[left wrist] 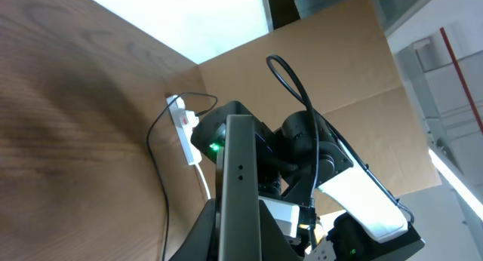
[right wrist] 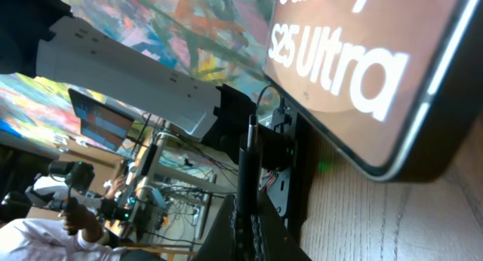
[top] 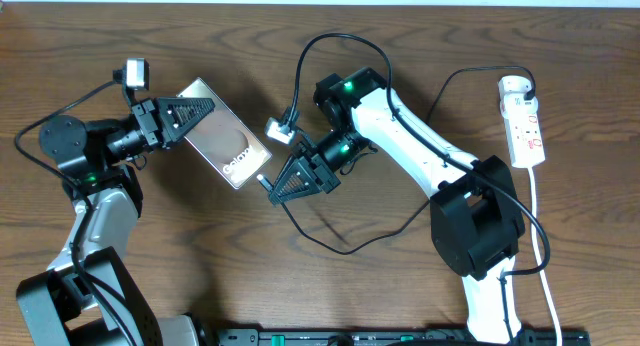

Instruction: Plug charger to phone and switch on socket

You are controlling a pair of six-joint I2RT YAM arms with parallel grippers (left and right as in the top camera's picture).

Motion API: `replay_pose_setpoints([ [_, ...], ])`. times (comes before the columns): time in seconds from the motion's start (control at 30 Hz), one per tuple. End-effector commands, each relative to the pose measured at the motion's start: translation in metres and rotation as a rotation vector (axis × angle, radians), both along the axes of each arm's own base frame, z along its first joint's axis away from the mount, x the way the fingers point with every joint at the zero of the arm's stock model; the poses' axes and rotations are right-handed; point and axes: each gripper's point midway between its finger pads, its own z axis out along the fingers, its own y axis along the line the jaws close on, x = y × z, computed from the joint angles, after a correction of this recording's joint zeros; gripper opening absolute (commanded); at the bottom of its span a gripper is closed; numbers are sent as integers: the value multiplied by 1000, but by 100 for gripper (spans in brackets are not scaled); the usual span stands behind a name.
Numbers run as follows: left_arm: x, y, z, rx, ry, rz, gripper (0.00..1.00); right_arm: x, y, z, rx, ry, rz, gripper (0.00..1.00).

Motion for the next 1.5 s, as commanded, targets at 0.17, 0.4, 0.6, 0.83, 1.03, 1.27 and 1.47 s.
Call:
replay_pose_setpoints([
  [0.17, 3, 2, 17, 10, -51, 24, 7, -3, 9, -4, 31, 48, 4, 1],
  [0.4, 3, 2, 17, 4, -39, 24, 7, -10, 13, -4, 48, 34, 24, 1],
  [0.6, 3, 2, 17, -5, -20, 23, 7, -10, 14, -6, 44, 26, 28, 1],
  [0.83, 1, 1, 16, -10, 1, 11, 7, -10, 13, -9, 34, 24, 30, 1],
  [1.03, -2, -1, 19, 8, -27, -6, 7, -10, 13, -10, 32, 19, 31, 1],
  [1.27, -2, -1, 19, 8, -28, -6, 7, -4, 10, -10, 36, 13, 16, 1],
  [1.47, -2, -1, 19, 8, -28, -6, 7, 8, 3, -10, 37, 13, -17, 1],
])
